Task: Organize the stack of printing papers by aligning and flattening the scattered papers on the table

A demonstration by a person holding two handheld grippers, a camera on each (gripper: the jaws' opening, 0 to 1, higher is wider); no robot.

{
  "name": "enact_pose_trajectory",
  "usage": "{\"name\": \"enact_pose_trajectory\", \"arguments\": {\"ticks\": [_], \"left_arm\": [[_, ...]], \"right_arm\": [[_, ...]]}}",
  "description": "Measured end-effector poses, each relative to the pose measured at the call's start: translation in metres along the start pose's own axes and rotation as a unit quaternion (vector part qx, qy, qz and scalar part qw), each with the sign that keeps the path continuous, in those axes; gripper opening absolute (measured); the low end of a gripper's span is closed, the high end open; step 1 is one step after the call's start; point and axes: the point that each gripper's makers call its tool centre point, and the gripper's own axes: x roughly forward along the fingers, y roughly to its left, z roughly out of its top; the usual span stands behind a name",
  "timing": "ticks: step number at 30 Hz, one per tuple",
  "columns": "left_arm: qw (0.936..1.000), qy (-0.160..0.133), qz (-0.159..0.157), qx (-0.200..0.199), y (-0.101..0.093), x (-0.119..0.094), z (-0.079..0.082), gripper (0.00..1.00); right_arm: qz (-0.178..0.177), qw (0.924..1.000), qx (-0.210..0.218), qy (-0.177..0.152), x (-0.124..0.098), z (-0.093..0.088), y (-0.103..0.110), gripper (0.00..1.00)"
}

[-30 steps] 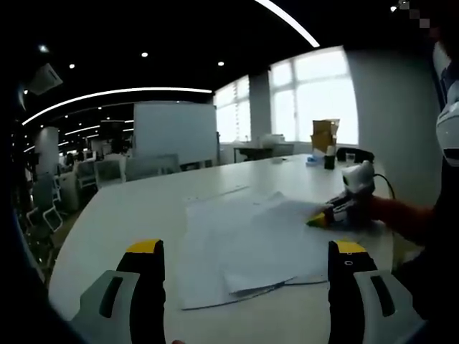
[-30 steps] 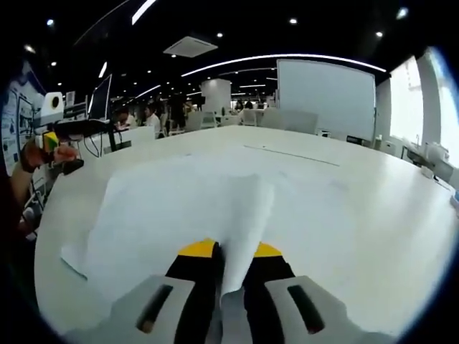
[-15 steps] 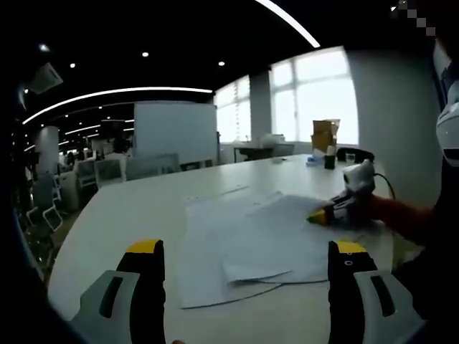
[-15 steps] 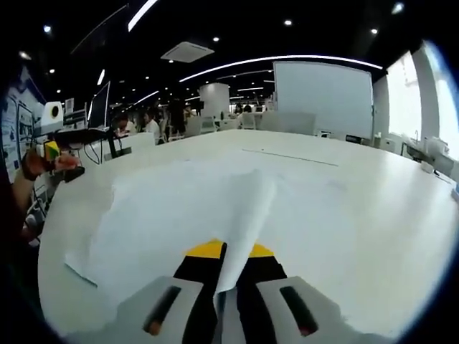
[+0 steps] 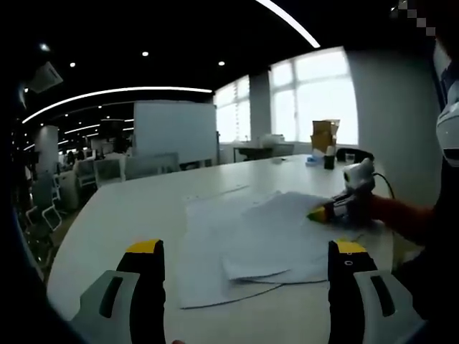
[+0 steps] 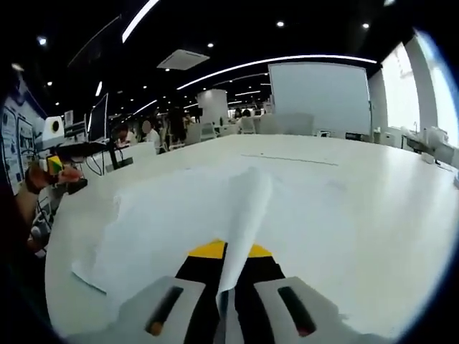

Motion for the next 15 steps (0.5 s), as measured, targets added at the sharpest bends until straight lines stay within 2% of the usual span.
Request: {"name": "enact_pose_trajectory", "arguments": {"ticks": [8, 15], "left_arm": [[1.0000, -0.001, 0.001, 0.000, 0.0000, -0.0016, 0.0010, 0.97], [1.0000, -0.002, 0.002, 0.002, 0.0000, -0.0030, 0.0025, 0.97]], "right_arm": [[0.002, 1.0000, 0.003, -0.003, -0.0004, 0.0009, 0.0003, 0.00], [0.014, 0.9996, 0.022, -0.011, -0.0018, 0.0044, 0.0009, 0.00]]}}
